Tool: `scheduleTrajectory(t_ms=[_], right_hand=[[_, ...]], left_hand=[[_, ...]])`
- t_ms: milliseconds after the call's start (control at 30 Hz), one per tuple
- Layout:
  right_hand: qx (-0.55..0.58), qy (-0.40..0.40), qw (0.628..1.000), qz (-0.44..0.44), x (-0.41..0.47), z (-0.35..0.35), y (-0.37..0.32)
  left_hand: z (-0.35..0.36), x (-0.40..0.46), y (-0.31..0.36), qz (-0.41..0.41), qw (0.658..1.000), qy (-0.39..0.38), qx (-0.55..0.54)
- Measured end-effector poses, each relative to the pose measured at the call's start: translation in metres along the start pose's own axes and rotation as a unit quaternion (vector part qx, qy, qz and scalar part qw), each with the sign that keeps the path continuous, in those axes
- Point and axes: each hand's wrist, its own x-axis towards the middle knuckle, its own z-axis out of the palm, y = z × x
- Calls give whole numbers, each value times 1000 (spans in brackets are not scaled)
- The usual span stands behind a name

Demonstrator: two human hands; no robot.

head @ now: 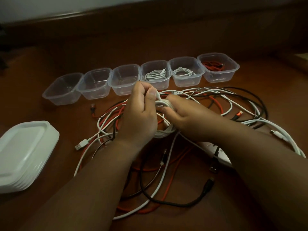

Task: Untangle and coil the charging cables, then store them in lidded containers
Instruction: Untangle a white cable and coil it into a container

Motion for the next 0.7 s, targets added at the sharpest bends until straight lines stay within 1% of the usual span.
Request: scheduleTrajectory(t_ms=[67,133,200,333,367,433,533,600,633,700], right_hand=[[27,13,1000,-5,-1,-1,-1],[39,17,999,-4,-2,-1,-2],[37,21,999,2,-3,0,-2],[24,24,999,8,-4,5,-5],[18,22,1000,11,-5,6,-6],[17,25,999,16,-5,8,-6],[40,52,998,22,-3,8,-4],[53,73,995,31,-1,5,0],[54,82,995,31,-1,3,2],[48,100,994,22,-4,-3,3]], left_hand=[[1,1,-1,-6,1000,25,-16],[2,1,-2,-27,998,33,-37],[5,0,-2,-58,996,33,-61],[3,3,2,-120,986,72,-91],[1,4,3,-133,983,71,-100],[-2,6,4,-151,980,48,-121],[-6,7,10,-179,966,25,-185],[-10,8,12,-192,961,-14,-197],[-15,9,12,-177,969,-40,-166],[-25,11,10,-118,988,-91,-44]])
